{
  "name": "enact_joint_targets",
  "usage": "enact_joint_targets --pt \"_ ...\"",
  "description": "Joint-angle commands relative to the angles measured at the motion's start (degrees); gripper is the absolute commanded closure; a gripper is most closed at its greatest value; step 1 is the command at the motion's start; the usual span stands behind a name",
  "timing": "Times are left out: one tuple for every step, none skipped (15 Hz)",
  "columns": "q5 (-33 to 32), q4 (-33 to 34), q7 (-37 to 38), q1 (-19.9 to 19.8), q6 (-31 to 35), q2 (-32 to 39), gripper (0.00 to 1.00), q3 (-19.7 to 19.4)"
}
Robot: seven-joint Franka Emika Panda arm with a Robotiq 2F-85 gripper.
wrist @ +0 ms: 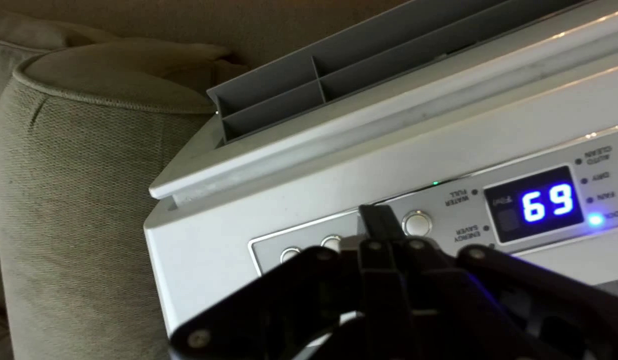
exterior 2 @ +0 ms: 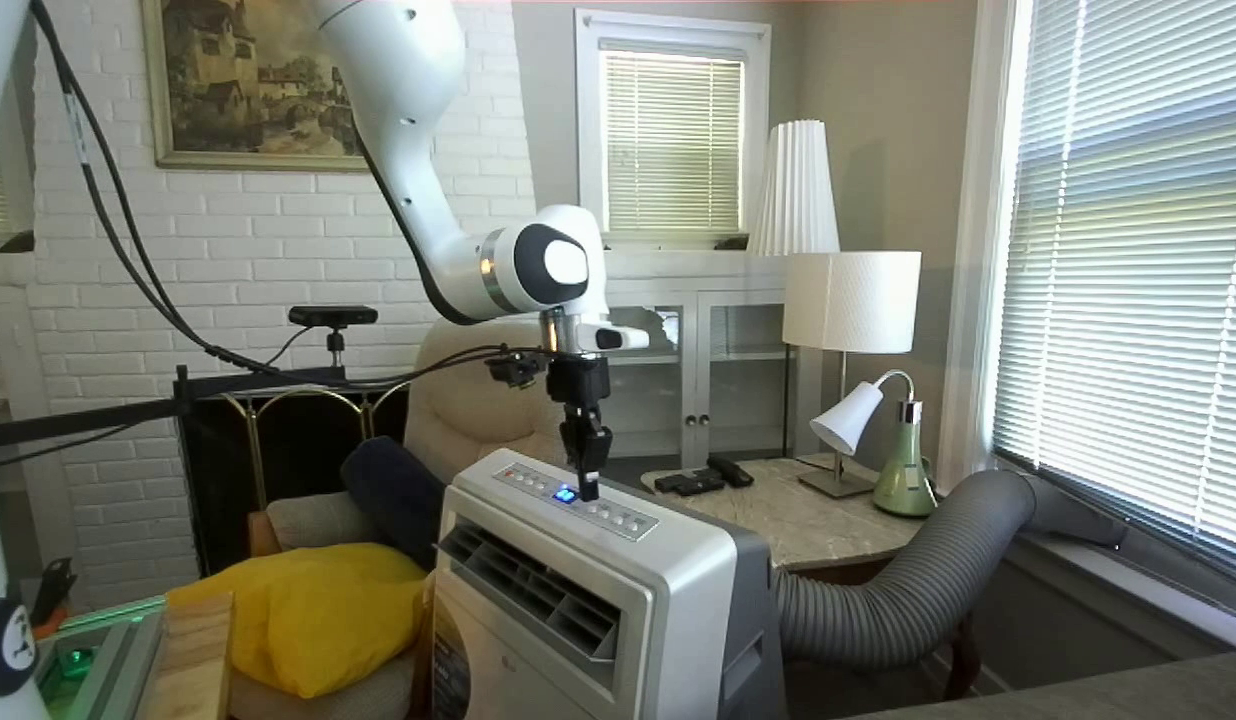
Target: Press the second button from the right on the air conditioner.
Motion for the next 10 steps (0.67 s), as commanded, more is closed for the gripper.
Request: enact_joint_targets --pt "-0.3 -0.7 -0.5 -1.0 1.0 -0.3 1.0 0.9" --pt "-0.5 -0.6 -0.4 -1.0 1.0 -0.2 1.0 0.9" --pt "-0.6 -0.5 -0.2 -0.9 1.1 0.0 1.0 0.8" --pt "-0.7 -0.3 0.0 -0.9 1.1 0.3 1.0 0.7" --pt "-0.8 -0.1 0.2 -0.8 1.2 0.5 1.0 0.6" --pt "-0.8 0.1 0.2 -0.9 1.1 0.8 1.0 0.6" --pt "-0.7 0.3 0.2 -0.9 1.2 1.1 1.0 0.6" --pt "-0.7 0.5 0.3 -0.9 1.4 1.4 1.0 0.5" --pt "-0.8 0.6 0.3 -0.9 1.7 1.7 1.0 0.5" --pt "-0.8 0.7 0.3 -0.8 1.9 1.9 1.0 0.4"
